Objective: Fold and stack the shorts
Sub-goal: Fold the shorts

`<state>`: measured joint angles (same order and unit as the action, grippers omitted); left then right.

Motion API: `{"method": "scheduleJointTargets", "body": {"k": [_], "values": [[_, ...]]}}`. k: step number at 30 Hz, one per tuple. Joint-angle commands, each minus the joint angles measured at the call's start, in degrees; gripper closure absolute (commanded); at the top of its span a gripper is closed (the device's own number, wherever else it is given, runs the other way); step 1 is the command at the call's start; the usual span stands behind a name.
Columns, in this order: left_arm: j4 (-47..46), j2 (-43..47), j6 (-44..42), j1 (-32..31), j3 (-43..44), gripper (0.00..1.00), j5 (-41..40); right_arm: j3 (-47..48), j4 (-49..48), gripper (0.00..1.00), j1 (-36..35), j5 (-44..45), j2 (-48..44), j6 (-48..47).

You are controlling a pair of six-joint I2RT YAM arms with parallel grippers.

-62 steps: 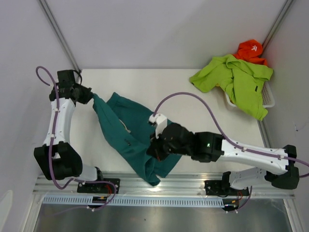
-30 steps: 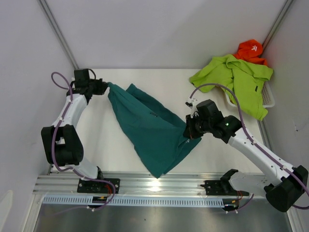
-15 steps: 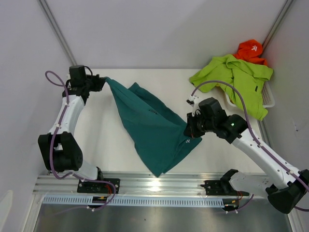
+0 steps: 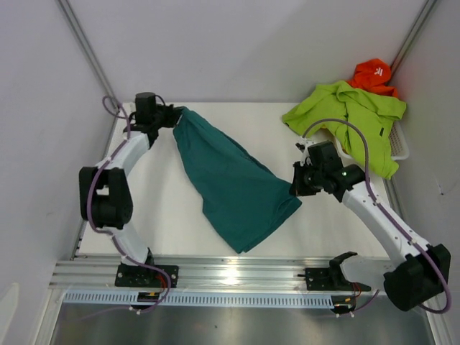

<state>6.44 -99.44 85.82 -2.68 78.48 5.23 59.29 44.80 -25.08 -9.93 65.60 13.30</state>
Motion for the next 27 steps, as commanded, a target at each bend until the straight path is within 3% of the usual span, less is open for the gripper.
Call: {"method": "scheduleJointTargets", "body": {"k": [1,4,5,6,8,10,13,18,19,20,22,27], "values": [[-11.4,-5.0,2.7,-2.1,3.5,1.0,-2.2,-2.2,-4.3,1.0,4.6,1.5,3.4,-1.4],[-15.3,-11.6,1.9,-3.7,7.6,0.97,-2.4,-2.9,-8.3,1.0,8.2,3.8,6.5,-1.0],[-16.4,-14.5,2.7,-4.4,9.0,0.68,-2.2,-2.9,-9.0,1.0,8.8,5.3,9.8,-0.2],[-18.3,-15.6,3.7,-4.6,9.1,0.44,-2.3,-2.4,-9.3,0.75,9.2,6.2,11.6,-0.1],[-20.6,-17.1,3.0,-4.8,9.8,0.01,-2.0,-1.3,-9.2,0.54,9.3,12.1,16.7,0.9],[-16.7,-16.9,0.9,-4.8,11.7,0.01,-3.8,-1.6,-10.0,0.52,9.4,13.0,18.2,2.1],[-11.5,-14.6,-6.3,-4.3,14.7,0.01,-5.0,-2.7,-11.5,0.4,9.3,14.4,17.3,3.7],[-1.2,-10.8,-20.1,-2.5,20.2,0.01,-5.0,-4.0,-12.3,0.37,7.3,13.4,12.6,4.5],[1.1,-10.3,-26.3,-2.4,21.0,0.01,-5.0,-4.6,-12.7,0.33,6.6,12.6,11.4,5.3],[5.6,-9.6,-28.8,-2.3,22.1,0.01,-5.0,-6.1,-13.8,0.22,6.1,11.1,8.8,6.0],[8.4,-6.9,-35.6,-2.1,20.9,0.01,-6.8,-8.1,-15.3,0.21,5.9,4.6,6.4,8.3],[10.8,-1.1,-42.3,-1.5,12.7,0.01,-6.2,-17.5,-24.7,0.22,1.4,-3.6,-3.0,20.0]]}}
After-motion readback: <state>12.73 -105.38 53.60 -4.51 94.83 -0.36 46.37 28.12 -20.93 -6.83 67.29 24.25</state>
